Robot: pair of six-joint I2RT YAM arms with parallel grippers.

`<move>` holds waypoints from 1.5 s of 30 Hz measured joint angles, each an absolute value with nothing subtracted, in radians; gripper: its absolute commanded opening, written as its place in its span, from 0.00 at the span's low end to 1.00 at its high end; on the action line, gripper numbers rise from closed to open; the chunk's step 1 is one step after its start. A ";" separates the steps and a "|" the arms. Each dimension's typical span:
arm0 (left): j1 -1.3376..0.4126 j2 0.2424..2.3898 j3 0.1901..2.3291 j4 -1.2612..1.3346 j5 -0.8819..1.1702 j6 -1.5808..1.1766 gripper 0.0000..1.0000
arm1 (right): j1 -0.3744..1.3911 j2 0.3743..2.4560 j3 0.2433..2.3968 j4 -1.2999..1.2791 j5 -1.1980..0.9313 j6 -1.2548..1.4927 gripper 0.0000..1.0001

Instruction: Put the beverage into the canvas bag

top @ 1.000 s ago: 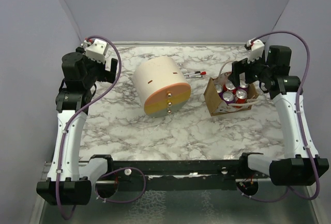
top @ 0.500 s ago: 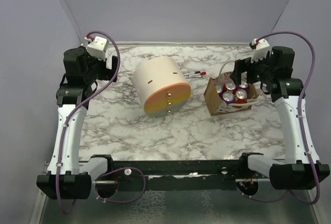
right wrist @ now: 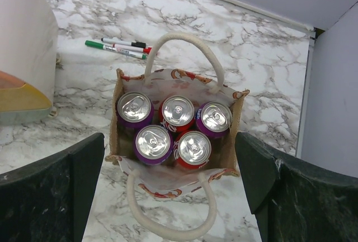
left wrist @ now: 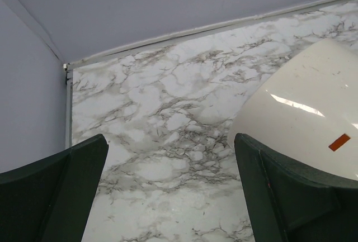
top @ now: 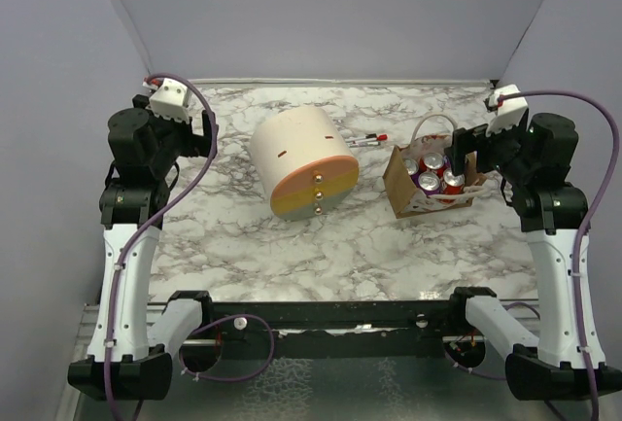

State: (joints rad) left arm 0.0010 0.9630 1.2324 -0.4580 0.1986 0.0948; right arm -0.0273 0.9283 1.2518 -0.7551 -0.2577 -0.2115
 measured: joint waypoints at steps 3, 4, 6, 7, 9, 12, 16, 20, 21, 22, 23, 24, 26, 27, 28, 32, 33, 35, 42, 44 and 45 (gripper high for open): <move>0.001 0.947 1.181 -0.425 0.220 0.072 0.99 | -0.027 0.920 1.242 -0.745 -0.255 -0.210 1.00; 0.001 0.948 1.167 -0.419 0.227 0.065 0.99 | -0.027 0.918 1.240 -0.745 -0.255 -0.206 1.00; 0.001 0.955 1.140 -0.406 0.239 0.050 0.99 | -0.027 0.917 1.240 -0.743 -0.257 -0.199 1.00; 0.001 0.957 1.127 -0.400 0.239 0.042 0.99 | -0.027 0.915 1.240 -0.743 -0.258 -0.196 0.99; 0.001 0.960 1.108 -0.393 0.238 0.036 0.99 | -0.027 0.910 1.241 -0.744 -0.264 -0.190 1.00; 0.001 0.957 1.096 -0.374 0.233 0.036 0.99 | -0.027 0.895 1.240 -0.744 -0.276 -0.187 1.00; 0.012 0.925 1.067 -0.328 0.231 0.047 0.99 | -0.027 0.847 1.231 -0.741 -0.290 -0.199 1.00; 0.035 0.873 1.044 -0.313 0.233 0.048 0.99 | -0.027 0.803 1.214 -0.740 -0.297 -0.218 1.00; 0.043 0.863 1.044 -0.313 0.236 0.049 0.99 | -0.027 0.795 1.212 -0.740 -0.297 -0.222 1.00; 0.052 0.852 1.044 -0.315 0.243 0.056 0.99 | -0.027 0.788 1.209 -0.740 -0.297 -0.227 1.00; 0.057 0.845 1.044 -0.317 0.247 0.060 0.99 | -0.027 0.781 1.206 -0.740 -0.297 -0.234 1.00; 0.063 0.835 1.044 -0.322 0.253 0.068 0.99 | -0.027 0.773 1.202 -0.740 -0.297 -0.240 1.00; 0.071 0.817 1.044 -0.335 0.264 0.086 0.99 | -0.027 0.759 1.195 -0.740 -0.297 -0.249 1.00; 0.073 0.809 1.044 -0.342 0.267 0.094 0.99 | -0.027 0.749 1.189 -0.740 -0.297 -0.258 1.00; 0.076 0.799 1.044 -0.351 0.270 0.103 0.99 | -0.027 0.741 1.183 -0.741 -0.296 -0.264 1.00; 0.084 0.776 1.044 -0.376 0.273 0.117 0.99 | -0.030 0.704 1.152 -0.740 -0.291 -0.278 1.00; 0.086 0.775 1.044 -0.379 0.272 0.119 0.99 | -0.033 0.695 1.145 -0.740 -0.291 -0.282 1.00; 0.089 0.774 1.044 -0.383 0.272 0.122 0.99 | -0.041 0.681 1.133 -0.739 -0.291 -0.286 1.00; 0.096 0.759 1.029 -0.390 0.277 0.128 0.99 | -0.057 0.678 1.111 -0.740 -0.291 -0.294 1.00; 0.097 0.754 1.022 -0.397 0.289 0.130 0.99 | -0.061 0.675 1.111 -0.740 -0.291 -0.295 1.00; 0.098 0.754 1.022 -0.400 0.297 0.130 0.99 | -0.062 0.672 1.111 -0.740 -0.291 -0.295 1.00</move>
